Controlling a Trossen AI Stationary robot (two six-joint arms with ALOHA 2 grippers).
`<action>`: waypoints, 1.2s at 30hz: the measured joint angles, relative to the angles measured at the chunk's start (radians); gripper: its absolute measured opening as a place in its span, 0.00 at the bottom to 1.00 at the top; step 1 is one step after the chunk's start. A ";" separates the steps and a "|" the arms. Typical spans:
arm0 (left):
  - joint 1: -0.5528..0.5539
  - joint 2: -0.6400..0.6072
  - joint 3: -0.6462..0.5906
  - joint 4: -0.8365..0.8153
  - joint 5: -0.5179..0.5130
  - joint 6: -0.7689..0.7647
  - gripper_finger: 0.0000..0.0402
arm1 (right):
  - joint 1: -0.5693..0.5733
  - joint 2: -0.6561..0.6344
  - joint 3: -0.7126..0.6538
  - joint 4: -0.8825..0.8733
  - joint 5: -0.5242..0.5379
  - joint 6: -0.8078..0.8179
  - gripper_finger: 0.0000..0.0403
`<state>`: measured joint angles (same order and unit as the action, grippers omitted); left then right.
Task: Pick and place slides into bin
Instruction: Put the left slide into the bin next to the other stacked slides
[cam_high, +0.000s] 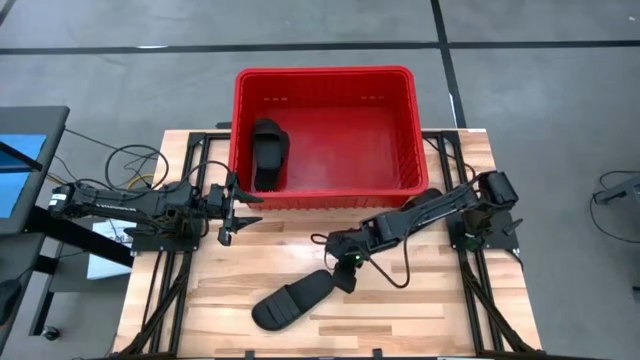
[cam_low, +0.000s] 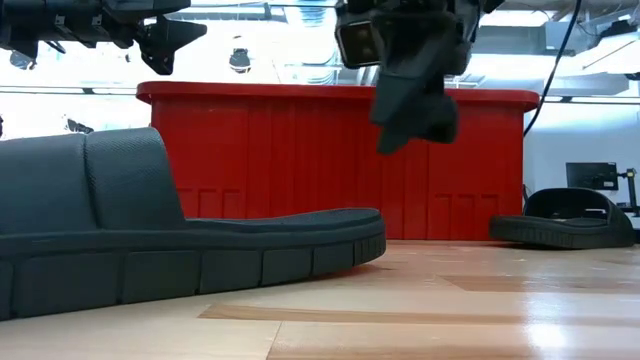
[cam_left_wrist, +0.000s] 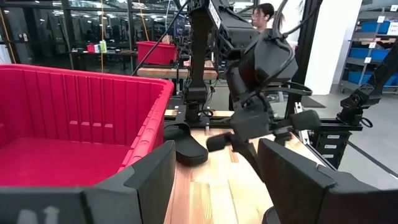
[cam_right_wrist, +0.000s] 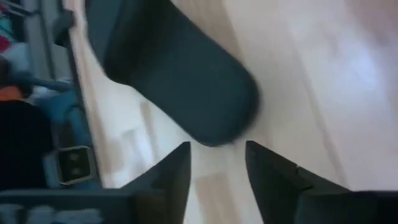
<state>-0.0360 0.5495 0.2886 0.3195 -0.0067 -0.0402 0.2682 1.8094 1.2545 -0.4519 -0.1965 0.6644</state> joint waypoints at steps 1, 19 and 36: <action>0.000 0.000 0.000 0.000 0.000 0.000 0.54 | 0.000 0.008 0.000 0.022 -0.011 0.009 0.38; 0.000 0.000 0.000 0.000 0.001 -0.010 0.54 | -0.003 0.059 0.003 0.090 0.043 0.171 0.54; 0.000 -0.003 0.000 0.006 0.126 -0.027 0.54 | -0.002 0.130 0.000 0.115 0.053 0.246 0.50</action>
<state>-0.0364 0.5469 0.2886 0.3259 0.1189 -0.0673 0.2661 1.9392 1.2541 -0.3365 -0.1432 0.9101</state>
